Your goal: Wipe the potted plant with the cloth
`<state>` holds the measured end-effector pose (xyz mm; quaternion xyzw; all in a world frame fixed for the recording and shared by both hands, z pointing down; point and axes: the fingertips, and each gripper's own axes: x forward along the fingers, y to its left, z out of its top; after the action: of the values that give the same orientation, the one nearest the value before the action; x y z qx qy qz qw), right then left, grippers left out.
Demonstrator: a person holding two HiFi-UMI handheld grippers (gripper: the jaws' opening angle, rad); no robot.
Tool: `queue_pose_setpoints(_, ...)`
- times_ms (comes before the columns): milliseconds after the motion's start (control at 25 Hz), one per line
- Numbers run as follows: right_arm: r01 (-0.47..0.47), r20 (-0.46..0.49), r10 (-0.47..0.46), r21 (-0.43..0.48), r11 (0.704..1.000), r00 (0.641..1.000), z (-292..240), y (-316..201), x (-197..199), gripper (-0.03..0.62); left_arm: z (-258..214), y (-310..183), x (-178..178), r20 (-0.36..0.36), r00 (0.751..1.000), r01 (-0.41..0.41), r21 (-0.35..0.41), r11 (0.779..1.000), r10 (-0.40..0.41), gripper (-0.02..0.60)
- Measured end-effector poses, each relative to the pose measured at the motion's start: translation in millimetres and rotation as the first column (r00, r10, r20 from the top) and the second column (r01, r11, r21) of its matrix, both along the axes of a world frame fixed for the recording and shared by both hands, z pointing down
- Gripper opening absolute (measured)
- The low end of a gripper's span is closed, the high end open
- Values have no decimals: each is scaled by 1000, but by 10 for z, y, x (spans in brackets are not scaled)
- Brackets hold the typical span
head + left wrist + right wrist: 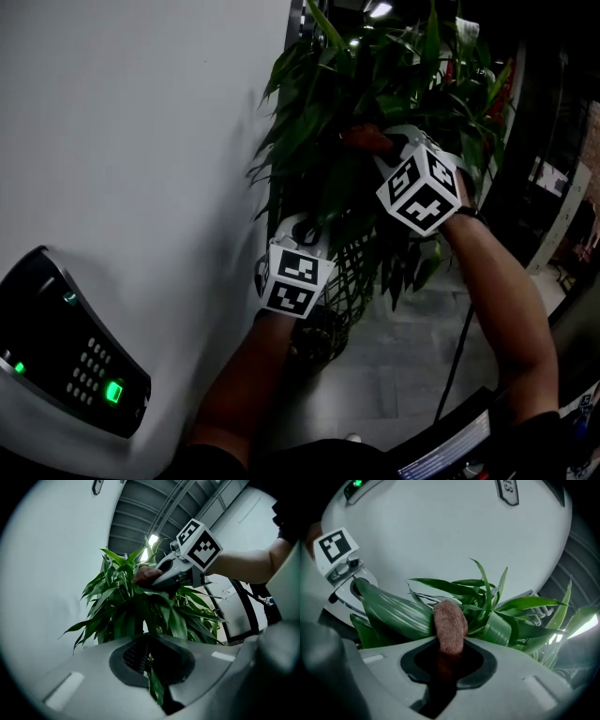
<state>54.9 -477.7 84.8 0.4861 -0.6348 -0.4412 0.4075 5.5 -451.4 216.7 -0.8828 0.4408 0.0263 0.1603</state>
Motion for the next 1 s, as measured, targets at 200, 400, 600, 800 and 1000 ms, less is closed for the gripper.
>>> queue_pose_setpoints(200,9,-74,-8,12,1000,997,152,12,-98,63,-2,-10,-29,11,1000,14,11,1000,-14,18)
queue_pose_setpoints(400,20,-144,-13,42,999,990,218,70,-260,63,7,-56,-78,4,1000,29,3,1000,-29,18)
queue_pose_setpoints(600,32,-131,-29,20,999,991,295,115,-420,63,47,-76,-136,-12,999,38,-14,999,-38,18)
queue_pose_setpoints(800,66,-121,-68,-19,998,990,505,216,-570,63,72,-63,-118,-15,999,35,-17,999,-35,18)
queue_pose_setpoints(1000,113,-140,-121,-66,991,983,802,366,-725,63,90,-47,-92,-13,999,31,-16,999,-31,18)
